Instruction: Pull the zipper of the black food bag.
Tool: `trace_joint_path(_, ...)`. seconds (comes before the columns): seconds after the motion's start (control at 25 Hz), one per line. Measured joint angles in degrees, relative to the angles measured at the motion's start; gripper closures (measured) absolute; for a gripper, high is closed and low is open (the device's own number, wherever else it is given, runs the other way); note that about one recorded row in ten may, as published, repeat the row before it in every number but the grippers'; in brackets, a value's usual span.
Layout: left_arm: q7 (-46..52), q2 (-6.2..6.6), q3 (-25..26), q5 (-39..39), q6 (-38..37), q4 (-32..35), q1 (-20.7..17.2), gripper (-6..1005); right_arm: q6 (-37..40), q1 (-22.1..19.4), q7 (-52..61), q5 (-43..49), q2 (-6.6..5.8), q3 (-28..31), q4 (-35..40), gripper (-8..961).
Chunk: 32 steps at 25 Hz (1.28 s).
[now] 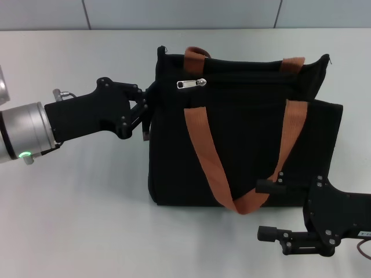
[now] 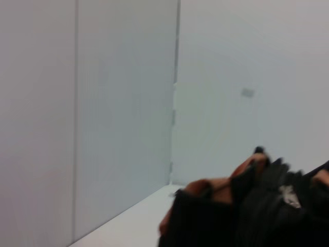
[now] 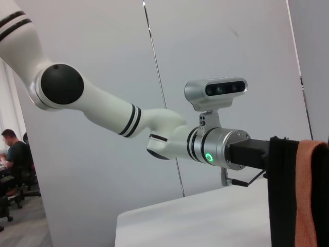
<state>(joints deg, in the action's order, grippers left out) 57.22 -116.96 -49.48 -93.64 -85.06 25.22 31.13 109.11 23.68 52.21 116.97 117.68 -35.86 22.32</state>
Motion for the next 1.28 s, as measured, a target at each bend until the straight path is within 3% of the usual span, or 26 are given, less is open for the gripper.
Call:
trace_joint_path(0.12, 0.2, 0.35, 0.0, 0.0, -2.8, 0.1, -0.1, 927, 0.7, -0.1, 0.1, -0.1, -0.02, 0.3, 0.0, 205)
trace_joint_path(0.44, 0.8, 0.31, -0.2, 0.0, -7.1, 0.7, 0.3, 973, 2.5, 0.0, 1.5, -0.2, -0.19, 1.3, 0.1, 206)
trace_joint_path(0.72, 1.8, -0.55, -0.1, 0.0, -7.7, 0.9, 2.0, 970, 5.2, 0.6, 4.7, -0.3, -0.58, 3.7, 0.1, 206)
trace_joint_path(0.96, 3.6, -1.50, -0.3, 0.3, -8.0, 2.8, 3.3, 967, 7.3, 2.8, 15.7, -0.9, -1.09, 8.6, 0.4, 207)
trace_joint_path(1.04, 4.4, -1.60, -0.1, 0.6, -9.0, 3.1, 4.6, 966, 7.8, 4.9, 24.2, -0.9, -1.75, 9.9, 0.6, 207)
trace_joint_path(1.28, 5.0, -1.77, -0.5, 0.9, -9.2, 2.8, 8.0, 963, 7.2, 7.9, 32.2, -0.9, -2.20, 9.8, 2.1, 207)
